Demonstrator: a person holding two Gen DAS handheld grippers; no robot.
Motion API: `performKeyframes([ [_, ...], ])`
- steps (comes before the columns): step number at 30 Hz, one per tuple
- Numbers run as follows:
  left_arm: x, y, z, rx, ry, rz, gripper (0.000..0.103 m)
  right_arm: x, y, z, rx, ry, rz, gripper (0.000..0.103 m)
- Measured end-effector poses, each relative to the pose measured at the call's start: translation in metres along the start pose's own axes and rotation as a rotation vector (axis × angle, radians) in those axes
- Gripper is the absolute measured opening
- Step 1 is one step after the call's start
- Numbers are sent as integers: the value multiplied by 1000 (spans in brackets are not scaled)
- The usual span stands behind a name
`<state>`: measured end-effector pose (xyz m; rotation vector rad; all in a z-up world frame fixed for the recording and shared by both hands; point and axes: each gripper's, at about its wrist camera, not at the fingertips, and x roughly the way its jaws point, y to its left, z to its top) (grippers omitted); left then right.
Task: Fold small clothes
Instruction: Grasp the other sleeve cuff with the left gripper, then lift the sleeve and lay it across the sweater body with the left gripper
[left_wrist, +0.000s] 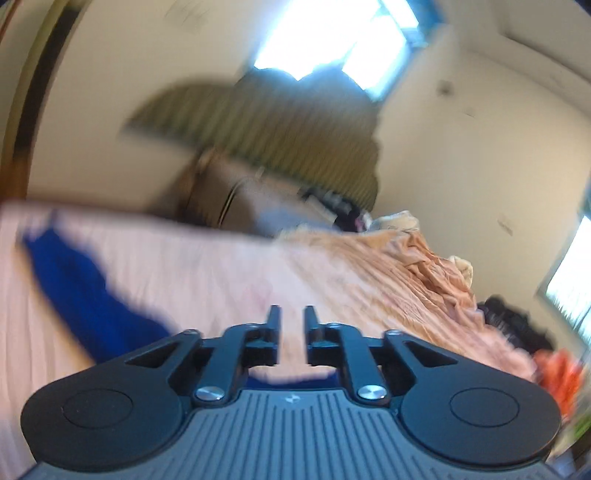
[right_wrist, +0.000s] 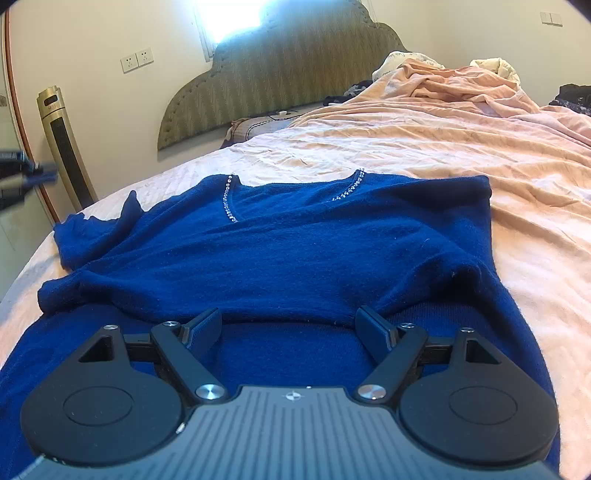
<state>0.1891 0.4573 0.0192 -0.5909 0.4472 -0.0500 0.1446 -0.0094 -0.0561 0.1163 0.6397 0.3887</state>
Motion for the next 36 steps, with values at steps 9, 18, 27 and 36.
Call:
performKeyframes([
  [9,-14,161,25,-447,-149,192,78,0,1,0,-8,6,-3,81],
  [18,27,191,40,-420,-109,264,73,1,2,0,-17,8,-10,81],
  [27,44,203,54,-442,-129,234,73,1,1,0,-17,9,-9,81],
  [36,64,188,57,-323,-80,360,21,1,0,0,-15,9,-7,81],
])
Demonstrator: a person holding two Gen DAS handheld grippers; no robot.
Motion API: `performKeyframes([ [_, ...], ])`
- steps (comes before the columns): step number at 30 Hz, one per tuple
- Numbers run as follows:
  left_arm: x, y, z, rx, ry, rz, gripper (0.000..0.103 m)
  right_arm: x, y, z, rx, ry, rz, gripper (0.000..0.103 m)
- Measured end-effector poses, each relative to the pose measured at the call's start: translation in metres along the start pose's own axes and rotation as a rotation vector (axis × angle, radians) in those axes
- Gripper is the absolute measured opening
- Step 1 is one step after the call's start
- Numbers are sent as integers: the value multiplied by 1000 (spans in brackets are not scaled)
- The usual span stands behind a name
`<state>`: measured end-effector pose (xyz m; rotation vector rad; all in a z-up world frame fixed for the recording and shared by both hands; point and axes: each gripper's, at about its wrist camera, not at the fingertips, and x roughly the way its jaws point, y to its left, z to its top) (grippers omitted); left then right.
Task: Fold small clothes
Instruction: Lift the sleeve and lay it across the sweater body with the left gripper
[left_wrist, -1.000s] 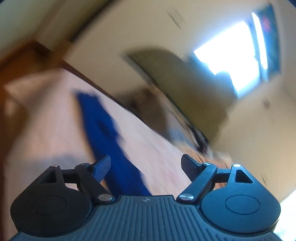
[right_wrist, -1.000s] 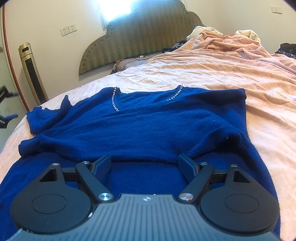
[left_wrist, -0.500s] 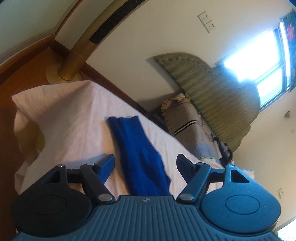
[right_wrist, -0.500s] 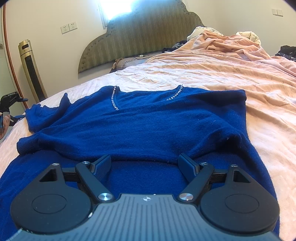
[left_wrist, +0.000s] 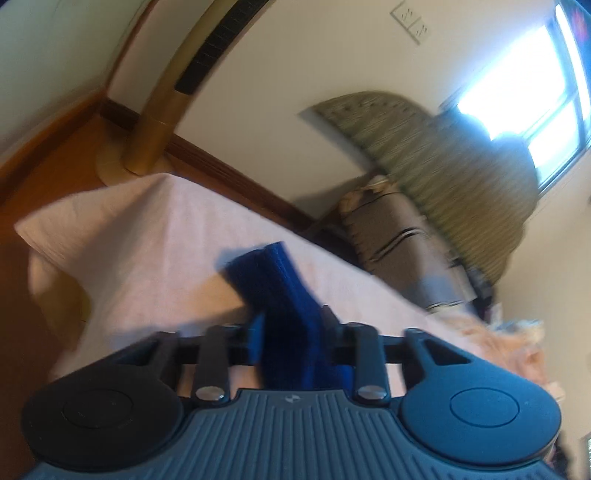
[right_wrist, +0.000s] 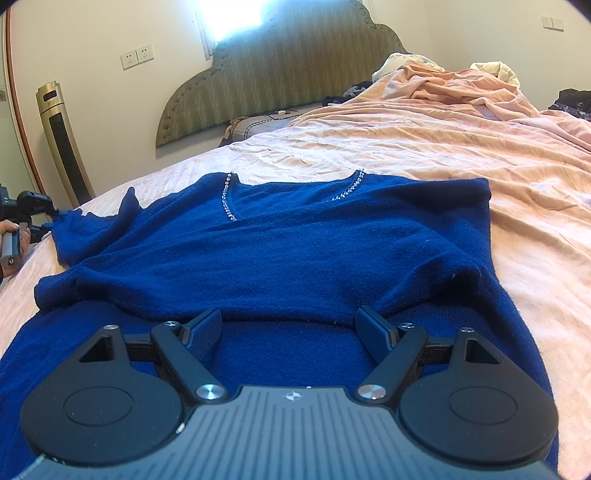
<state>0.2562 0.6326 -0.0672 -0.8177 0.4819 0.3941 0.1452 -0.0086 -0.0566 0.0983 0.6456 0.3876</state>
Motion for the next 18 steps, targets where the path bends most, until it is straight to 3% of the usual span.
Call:
performKeyframes([
  [2,-3,-1,-4,18,-19,22,11,0,0,0,0,0,0,81],
  [5,-12,-4,-5,22,-55,40,8,0,0,0,-1,0,-1,81],
  [8,-34,-19,-3,17,-110,14,7,0,0,0,0,0,0,81],
  [13,-84,-95,-20,162,-154,-138,6,0,0,0,2,0,1,81],
  [15,-111,-142,-52,274,-141,-238,6,0,0,0,4,0,1,81],
  [18,-149,-205,-133,494,-65,-437,7,0,0,0,6,0,3,81],
])
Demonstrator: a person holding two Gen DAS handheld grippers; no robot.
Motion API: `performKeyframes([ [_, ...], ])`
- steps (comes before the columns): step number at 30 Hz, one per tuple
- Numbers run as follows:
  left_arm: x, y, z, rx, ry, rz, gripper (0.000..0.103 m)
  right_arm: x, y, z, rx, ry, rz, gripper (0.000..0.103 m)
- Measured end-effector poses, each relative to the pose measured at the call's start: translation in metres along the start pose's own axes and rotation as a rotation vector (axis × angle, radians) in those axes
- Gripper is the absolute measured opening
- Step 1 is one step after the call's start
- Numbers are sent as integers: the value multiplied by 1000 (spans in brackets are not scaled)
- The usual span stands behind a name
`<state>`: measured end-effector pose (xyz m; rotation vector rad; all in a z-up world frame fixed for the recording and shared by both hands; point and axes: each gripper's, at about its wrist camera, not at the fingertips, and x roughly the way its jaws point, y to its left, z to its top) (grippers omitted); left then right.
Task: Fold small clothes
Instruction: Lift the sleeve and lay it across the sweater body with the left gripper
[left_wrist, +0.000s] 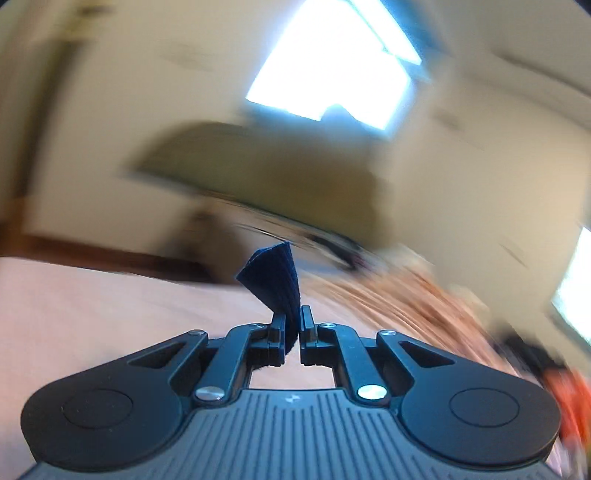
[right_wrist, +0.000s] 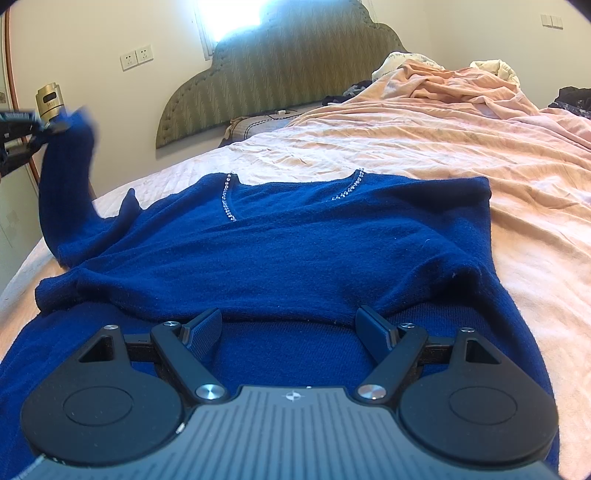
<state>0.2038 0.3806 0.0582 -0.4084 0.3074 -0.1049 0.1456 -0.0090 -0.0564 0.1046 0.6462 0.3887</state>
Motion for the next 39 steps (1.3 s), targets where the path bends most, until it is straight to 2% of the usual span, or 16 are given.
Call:
performKeyframes([
  [3,17,-70,-68,86,199,-149,7,0,-2,0,20,-5,11,81],
  [5,35,-96,-116,105,381,-178,7,-1,-4,0,36,-9,20,81],
  [7,40,-103,-146,68,485,-172,14,-2,-7,0,49,-12,27,81],
  [9,29,-100,-155,-4,505,-206,43,-1,-7,0,52,-12,30,81],
  [10,18,-95,-156,-47,486,-232,74,-1,-7,0,50,-11,30,82],
  [11,4,-90,-155,-81,446,-236,94,-1,-6,0,49,-10,31,82],
  [12,-15,-85,-155,-89,387,-224,97,-1,-6,0,49,-9,31,82],
  [14,-44,-75,-152,-54,274,-174,99,-2,-5,0,47,-6,27,82],
  [17,-68,-45,-156,-114,259,-100,99,-8,-4,13,111,25,9,78],
  [21,-80,-13,-171,-192,260,-75,99,-26,-12,43,406,15,212,76],
  [24,-79,-16,-170,-169,243,-62,99,-3,-6,63,506,144,298,76],
  [29,-80,-23,-175,-126,247,-48,100,47,18,68,468,351,176,69],
  [33,-84,-14,-179,-177,237,-70,100,53,39,65,406,355,114,68],
  [35,-85,-15,-180,-178,235,-71,100,54,42,66,405,352,106,58],
  [37,-85,-14,-180,-180,235,-73,100,55,46,68,366,361,68,25],
  [39,-86,-14,-180,-187,233,-76,100,55,50,69,335,365,63,16],
])
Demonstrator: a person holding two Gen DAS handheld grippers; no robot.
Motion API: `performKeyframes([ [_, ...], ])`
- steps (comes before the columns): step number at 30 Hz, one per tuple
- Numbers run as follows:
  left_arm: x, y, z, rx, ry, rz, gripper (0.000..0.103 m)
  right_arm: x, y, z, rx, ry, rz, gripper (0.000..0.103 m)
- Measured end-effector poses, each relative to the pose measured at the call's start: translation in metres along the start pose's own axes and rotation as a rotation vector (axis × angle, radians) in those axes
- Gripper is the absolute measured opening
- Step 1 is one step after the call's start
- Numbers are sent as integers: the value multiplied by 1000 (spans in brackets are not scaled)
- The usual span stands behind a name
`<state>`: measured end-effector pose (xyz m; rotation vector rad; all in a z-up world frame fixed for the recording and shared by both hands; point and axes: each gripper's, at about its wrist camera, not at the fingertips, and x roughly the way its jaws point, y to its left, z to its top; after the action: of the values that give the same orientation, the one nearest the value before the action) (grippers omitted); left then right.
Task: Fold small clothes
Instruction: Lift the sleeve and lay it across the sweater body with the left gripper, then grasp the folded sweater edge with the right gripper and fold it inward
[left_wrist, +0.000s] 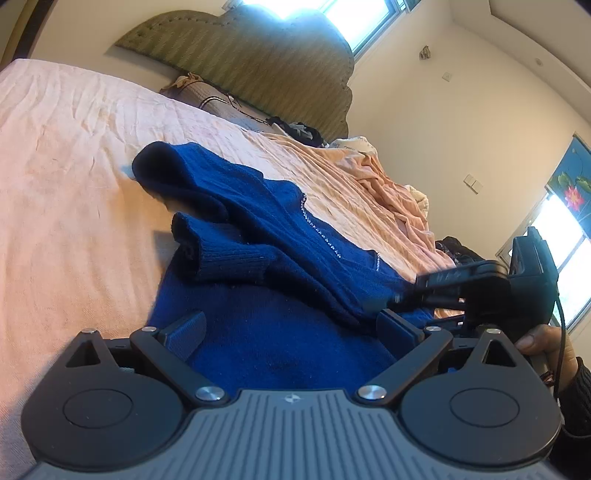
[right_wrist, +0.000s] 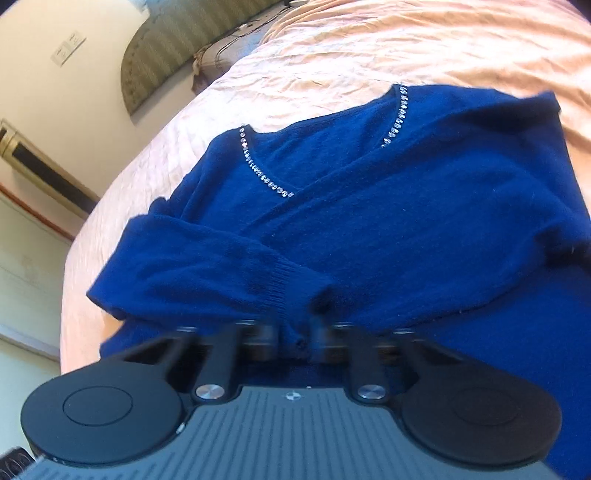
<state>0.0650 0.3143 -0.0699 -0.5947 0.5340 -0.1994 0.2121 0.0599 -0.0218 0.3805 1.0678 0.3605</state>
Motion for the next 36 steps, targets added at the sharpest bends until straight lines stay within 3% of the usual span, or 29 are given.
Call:
performKeyframes([
  [4,-1,0,-1,-4,-2,-2,100,-7,-1,5,-38,-43,-2,11],
  [9,0,0,-1,1,-1,2,100,-54,0,37,-81,-161,65,10],
  [14,0,-1,-1,3,0,4,100,-101,-45,70,-83,-231,-25,10],
  [16,0,-1,-1,3,0,4,100,-105,-77,73,-29,-229,-57,10],
  [20,1,-1,-1,7,1,8,100,-76,-131,55,38,-138,-150,10],
  [25,1,-5,2,30,23,17,100,-59,-148,33,79,-138,-119,10],
  [28,4,-18,20,71,54,24,100,-66,-149,33,69,-144,-96,10],
  [31,14,-41,52,147,-6,44,100,-74,-154,35,71,-156,-71,10],
  [34,40,-61,82,229,-30,47,100,-87,-157,40,77,-178,-21,10],
  [36,64,-71,96,287,-8,41,100,-88,-158,40,53,-170,-40,10],
])
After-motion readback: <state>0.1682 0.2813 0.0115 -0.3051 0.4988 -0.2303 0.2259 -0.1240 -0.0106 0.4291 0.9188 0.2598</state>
